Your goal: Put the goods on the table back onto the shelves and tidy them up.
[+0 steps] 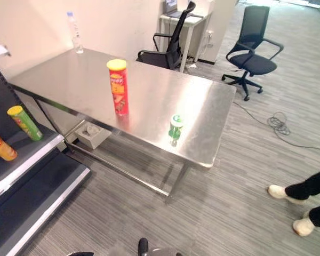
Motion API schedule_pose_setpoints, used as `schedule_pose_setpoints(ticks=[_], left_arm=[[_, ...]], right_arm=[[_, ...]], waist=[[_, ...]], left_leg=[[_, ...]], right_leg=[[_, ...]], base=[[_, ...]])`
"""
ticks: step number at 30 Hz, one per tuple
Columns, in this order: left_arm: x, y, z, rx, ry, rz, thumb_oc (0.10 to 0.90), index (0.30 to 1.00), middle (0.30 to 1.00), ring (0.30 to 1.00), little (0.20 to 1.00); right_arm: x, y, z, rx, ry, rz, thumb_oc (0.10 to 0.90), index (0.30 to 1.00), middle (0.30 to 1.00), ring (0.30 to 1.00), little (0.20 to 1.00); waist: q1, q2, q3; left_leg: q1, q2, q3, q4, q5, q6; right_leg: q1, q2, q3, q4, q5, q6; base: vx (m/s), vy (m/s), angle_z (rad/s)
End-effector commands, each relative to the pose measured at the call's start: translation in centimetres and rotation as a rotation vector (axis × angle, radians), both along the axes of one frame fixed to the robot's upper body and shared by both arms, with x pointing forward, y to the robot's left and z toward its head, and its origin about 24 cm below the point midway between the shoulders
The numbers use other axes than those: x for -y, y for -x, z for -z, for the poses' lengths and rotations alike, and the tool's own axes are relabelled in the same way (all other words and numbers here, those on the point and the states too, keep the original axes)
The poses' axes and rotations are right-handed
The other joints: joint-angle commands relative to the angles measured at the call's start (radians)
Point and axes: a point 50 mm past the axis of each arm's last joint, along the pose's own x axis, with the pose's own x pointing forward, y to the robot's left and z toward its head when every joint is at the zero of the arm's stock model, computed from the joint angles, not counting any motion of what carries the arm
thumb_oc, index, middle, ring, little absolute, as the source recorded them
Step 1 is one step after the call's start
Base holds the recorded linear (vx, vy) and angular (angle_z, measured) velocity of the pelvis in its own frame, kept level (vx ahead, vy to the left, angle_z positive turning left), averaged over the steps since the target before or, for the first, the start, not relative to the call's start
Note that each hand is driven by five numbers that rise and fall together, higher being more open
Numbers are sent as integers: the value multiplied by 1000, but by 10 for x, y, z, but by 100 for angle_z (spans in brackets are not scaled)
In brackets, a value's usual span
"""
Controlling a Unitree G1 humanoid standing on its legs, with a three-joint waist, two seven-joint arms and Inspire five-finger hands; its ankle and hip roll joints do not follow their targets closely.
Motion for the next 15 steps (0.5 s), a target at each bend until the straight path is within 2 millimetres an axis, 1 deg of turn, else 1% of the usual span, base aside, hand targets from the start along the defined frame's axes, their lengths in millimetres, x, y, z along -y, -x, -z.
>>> schedule_pose_setpoints(ticks=[1, 2, 3, 4, 5, 6, 7, 8, 9, 10, 11, 12, 13, 14, 15], left_arm=[[18, -35, -6, 106, 33, 52, 800, 900, 900, 900, 900], [18, -35, -6, 106, 33, 52, 800, 900, 900, 900, 900], [33, -41, -6, 153, 80, 57, 800, 900, 900, 900, 900], [41, -39, -5, 150, 107, 74, 800, 900, 900, 900, 900], [41, -39, -5, 150, 108, 74, 800, 900, 900, 900, 900], [54, -30, -2, 121, 141, 126, 800, 900, 900, 900, 900], [54, -30, -2, 121, 141, 127, 800, 900, 900, 900, 900], [57, -29, -1, 116, 137, 142, 800, 900, 900, 900, 900], [61, -35, -2, 126, 135, 150, 800, 900, 900, 900, 900], [62, -37, -3, 128, 131, 155, 800, 900, 900, 900, 900], [63, -37, -2, 123, 128, 168, 800, 900, 900, 900, 900], [63, -37, -2, 123, 129, 168, 800, 900, 900, 900, 900], [66, -39, -3, 122, 121, 225, 800, 900, 900, 900, 900], [69, -41, -3, 124, 122, 262, 800, 900, 900, 900, 900], [69, -40, -3, 124, 123, 262, 800, 900, 900, 900, 900]], right_arm=[[5, -42, -7, 109, 43, -84, 800, 900, 900, 900, 900], [5, -42, -7, 109, 42, -84, 800, 900, 900, 900, 900], [12, -47, -9, 119, 66, -95, 800, 900, 900, 900, 900], [16, -51, -11, 125, 82, -113, 800, 900, 900, 900, 900], [17, -51, -11, 125, 83, -113, 800, 900, 900, 900, 900], [21, -56, -13, 131, 106, -155, 800, 900, 900, 900, 900], [22, -56, -13, 130, 106, -155, 800, 900, 900, 900, 900], [24, -55, -14, 119, 125, -177, 800, 900, 900, 900, 900], [31, -59, -16, 118, 153, -173, 800, 900, 900, 900, 900], [35, -59, -17, 116, 166, -168, 800, 900, 900, 900, 900], [39, -58, -18, 108, 176, -172, 800, 900, 900, 900, 900], [39, -58, -18, 108, 177, -172, 800, 900, 900, 900, 900], [43, -50, -18, 77, 188, -196, 800, 900, 900, 900, 900], [46, -45, -18, 62, 192, -199, 800, 900, 900, 900, 900], [46, -45, -18, 62, 192, -199, 800, 900, 900, 900, 900]], waist=[[30, -12, 49], [28, -14, 46], [40, -9, 61], [43, -8, 63], [46, -7, 66], [55, -5, 67], [57, -6, 68], [68, 5, 70], [79, 29, 71], [82, 40, 72], [79, 50, 68], [79, 51, 70], [59, 69, 53], [52, 81, 46], [54, 81, 46]], left_leg=[[-143, -64, -20, 60, 129, 12], [-146, -66, -21, 58, 133, 12], [-192, -41, -31, 67, 126, 22], [-200, -23, -30, 28, 112, 30], [-196, -22, -29, 29, 109, 30], [-187, 33, -39, -108, 89, 39], [-181, 32, -37, -115, 91, 39], [-178, 58, -79, -218, 133, 32], [-192, 114, -169, -358, 225, 1], [-178, 128, -218, -408, 246, -10], [-166, 139, -248, -431, 250, -24], [-163, 140, -248, -433, 251, -25], [-147, 153, -233, -443, 241, -41], [-134, 152, -209, -455, 234, -49], [-133, 152, -207, -455, 234, -49]], right_leg=[[67, -83, 62, 22, -71, 109], [64, -85, 61, 22, -70, 109], [89, -105, 67, -11, -65, 119], [95, -121, 73, -24, -62, 129], [100, -120, 75, -25, -61, 129], [101, -148, 81, -40, -59, 156], [103, -149, 82, -40, -60, 156], [104, -148, 94, -49, -63, 161], [104, -149, 124, -60, -70, 172], [105, -146, 141, -60, -76, 175], [106, -150, 151, -60, -79, 180], [108, -149, 151, -60, -79, 179], [116, -170, 157, -60, -83, 197], [117, -182, 156, -60, -82, 207], [118, -182, 157, -60, -82, 207]], base=[[44, 60, -42], [39, 118, -40], [55, 140, -28], [60, 143, -17], [108, 225, -13], [80, 156, 12], [123, 241, 1], [125, 251, -6], [151, 316, -49], [141, 308, -58], [67, 141, -62], [142, 286, -86], [154, 330, -85], [154, 332, -83], [88, 263, -35]])
